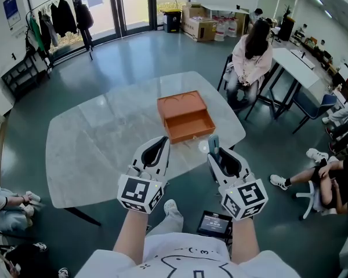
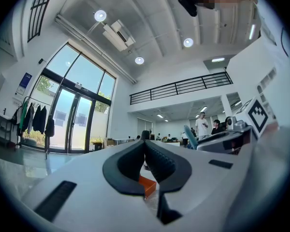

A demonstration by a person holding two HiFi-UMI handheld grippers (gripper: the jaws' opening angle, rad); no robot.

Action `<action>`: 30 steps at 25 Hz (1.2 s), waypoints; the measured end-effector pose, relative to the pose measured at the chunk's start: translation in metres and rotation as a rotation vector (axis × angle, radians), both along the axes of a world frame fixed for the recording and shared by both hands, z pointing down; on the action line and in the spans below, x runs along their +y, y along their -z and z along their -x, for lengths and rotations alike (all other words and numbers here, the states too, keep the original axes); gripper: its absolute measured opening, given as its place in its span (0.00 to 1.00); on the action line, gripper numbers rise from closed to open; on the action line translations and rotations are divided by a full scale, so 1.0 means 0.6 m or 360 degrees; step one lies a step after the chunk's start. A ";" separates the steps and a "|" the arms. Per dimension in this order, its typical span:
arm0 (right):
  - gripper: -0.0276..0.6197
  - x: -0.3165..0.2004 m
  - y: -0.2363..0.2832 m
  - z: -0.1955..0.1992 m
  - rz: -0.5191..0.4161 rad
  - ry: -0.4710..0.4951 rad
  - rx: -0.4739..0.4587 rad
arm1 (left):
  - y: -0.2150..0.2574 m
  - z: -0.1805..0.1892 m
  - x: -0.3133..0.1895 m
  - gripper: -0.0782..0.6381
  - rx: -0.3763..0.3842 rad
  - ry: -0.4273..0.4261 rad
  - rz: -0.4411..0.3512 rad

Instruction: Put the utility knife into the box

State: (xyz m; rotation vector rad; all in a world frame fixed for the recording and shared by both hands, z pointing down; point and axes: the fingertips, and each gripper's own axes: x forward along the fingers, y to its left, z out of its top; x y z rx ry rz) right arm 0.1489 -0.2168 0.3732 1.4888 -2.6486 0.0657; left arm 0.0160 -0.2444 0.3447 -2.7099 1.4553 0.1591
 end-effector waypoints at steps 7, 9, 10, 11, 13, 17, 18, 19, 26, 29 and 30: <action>0.25 -0.099 -0.010 0.004 0.0032 0.0048 0.0028 | -0.013 -0.003 -0.095 0.13 -0.0005 0.0017 0.0036; 0.25 -0.125 -0.015 0.005 0.0047 0.0065 0.0040 | -0.017 -0.005 -0.123 0.13 -0.0007 0.0023 0.0052; 0.25 -0.139 -0.016 0.005 0.0057 0.0071 0.0046 | -0.019 -0.006 -0.136 0.13 -0.0010 0.0025 0.0061; 0.25 -0.152 -0.016 0.006 0.0067 0.0077 0.0051 | -0.019 -0.006 -0.149 0.13 -0.0012 0.0027 0.0070; 0.25 -0.178 -0.017 0.006 0.0083 0.0091 0.0058 | -0.019 -0.007 -0.174 0.13 -0.0012 0.0033 0.0083; 0.25 -0.229 -0.025 0.007 0.0108 0.0119 0.0073 | -0.024 -0.009 -0.221 0.13 -0.0008 0.0043 0.0097; 0.25 -0.241 -0.027 0.010 0.0114 0.0125 0.0082 | -0.026 -0.008 -0.232 0.13 -0.0005 0.0044 0.0101; 0.25 -0.253 -0.029 0.014 0.0120 0.0129 0.0088 | -0.027 -0.005 -0.244 0.13 -0.0003 0.0045 0.0105; 0.25 -0.316 -0.038 0.028 0.0131 0.0124 0.0090 | -0.033 0.013 -0.293 0.13 -0.0011 0.0049 0.0105; 0.25 -0.331 -0.037 0.032 0.0135 0.0141 0.0105 | -0.031 0.027 -0.302 0.13 0.0010 0.0083 0.0100; 0.25 -0.336 -0.037 0.033 0.0136 0.0149 0.0112 | -0.030 0.031 -0.306 0.13 0.0017 0.0097 0.0098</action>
